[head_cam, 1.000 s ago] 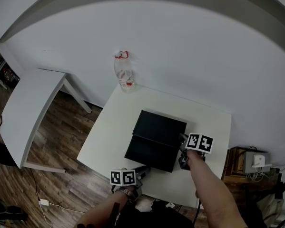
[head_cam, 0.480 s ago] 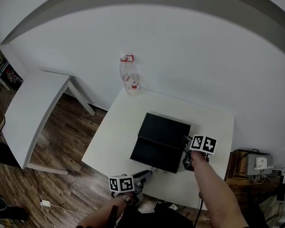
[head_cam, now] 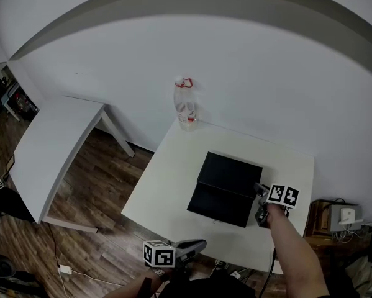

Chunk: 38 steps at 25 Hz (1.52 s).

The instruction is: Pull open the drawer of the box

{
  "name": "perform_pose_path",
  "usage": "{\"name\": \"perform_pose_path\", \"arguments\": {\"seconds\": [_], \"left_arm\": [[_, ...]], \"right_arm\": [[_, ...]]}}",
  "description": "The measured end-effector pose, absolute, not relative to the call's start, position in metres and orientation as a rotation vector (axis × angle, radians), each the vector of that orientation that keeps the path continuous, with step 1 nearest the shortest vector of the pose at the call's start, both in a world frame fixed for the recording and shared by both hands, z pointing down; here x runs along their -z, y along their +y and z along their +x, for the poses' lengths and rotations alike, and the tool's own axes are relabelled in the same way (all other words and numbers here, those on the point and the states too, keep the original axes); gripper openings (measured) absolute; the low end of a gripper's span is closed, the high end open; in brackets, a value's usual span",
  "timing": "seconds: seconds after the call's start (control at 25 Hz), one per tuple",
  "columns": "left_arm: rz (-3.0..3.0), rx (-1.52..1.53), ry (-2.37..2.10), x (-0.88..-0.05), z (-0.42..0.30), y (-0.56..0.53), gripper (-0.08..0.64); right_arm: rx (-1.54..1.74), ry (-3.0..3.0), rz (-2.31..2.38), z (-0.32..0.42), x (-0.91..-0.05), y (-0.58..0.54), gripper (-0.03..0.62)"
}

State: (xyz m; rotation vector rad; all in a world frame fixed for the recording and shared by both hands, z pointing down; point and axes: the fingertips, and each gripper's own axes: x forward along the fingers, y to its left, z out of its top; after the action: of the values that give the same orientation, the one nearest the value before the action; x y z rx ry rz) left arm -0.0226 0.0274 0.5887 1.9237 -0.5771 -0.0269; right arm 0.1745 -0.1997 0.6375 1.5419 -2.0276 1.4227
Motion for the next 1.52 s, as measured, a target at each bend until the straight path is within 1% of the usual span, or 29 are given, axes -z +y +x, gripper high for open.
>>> {"name": "perform_pose_path", "arguments": {"seconds": [0.04, 0.12, 0.16, 0.24, 0.28, 0.48, 0.64, 0.84, 1.04, 1.36, 1.52], "left_arm": [[1.938, 0.026, -0.548, -0.583, -0.024, 0.035, 0.000], [1.958, 0.025, -0.501, -0.573, -0.029, 0.048, 0.000], [1.967, 0.026, -0.485, -0.570, -0.032, 0.052, 0.000], [1.989, 0.028, -0.462, -0.565, -0.039, 0.057, 0.000], [1.999, 0.031, -0.457, -0.563, -0.043, 0.057, 0.000], [2.018, 0.094, -0.436, -0.546, -0.060, 0.046, 0.000], [2.055, 0.113, -0.356, -0.521, -0.058, 0.044, 0.000], [2.108, 0.091, -0.233, -0.498, -0.053, 0.057, 0.000], [2.115, 0.063, -0.165, -0.498, -0.061, 0.073, 0.000], [2.096, 0.022, -0.129, -0.506, -0.068, 0.088, 0.000], [2.103, 0.024, -0.132, -0.504, -0.072, 0.088, 0.000]], "right_arm": [[-1.413, -2.036, 1.550, 0.177, -0.634, -0.193, 0.171], [-1.390, -2.053, 1.566, 0.182, -0.626, -0.175, 0.156], [-1.382, -2.065, 1.571, 0.184, -0.620, -0.164, 0.108], [-1.387, -2.114, 1.563, 0.183, -0.607, -0.141, 0.053], [-1.398, -2.155, 1.543, 0.178, -0.598, -0.129, 0.007], [-1.419, -2.446, 1.328, 0.125, -0.540, -0.063, 0.005], [-1.408, -2.658, 1.192, 0.075, -0.492, -0.011, 0.004], [-1.425, -2.795, 1.091, 0.024, -0.458, 0.049, 0.003], [-1.416, -2.792, 1.072, -0.004, -0.454, 0.092, 0.003], [-1.539, -2.725, 1.166, -0.015, -0.472, 0.118, 0.003], [-1.551, -2.724, 1.183, -0.018, -0.473, 0.121, 0.003]]}}
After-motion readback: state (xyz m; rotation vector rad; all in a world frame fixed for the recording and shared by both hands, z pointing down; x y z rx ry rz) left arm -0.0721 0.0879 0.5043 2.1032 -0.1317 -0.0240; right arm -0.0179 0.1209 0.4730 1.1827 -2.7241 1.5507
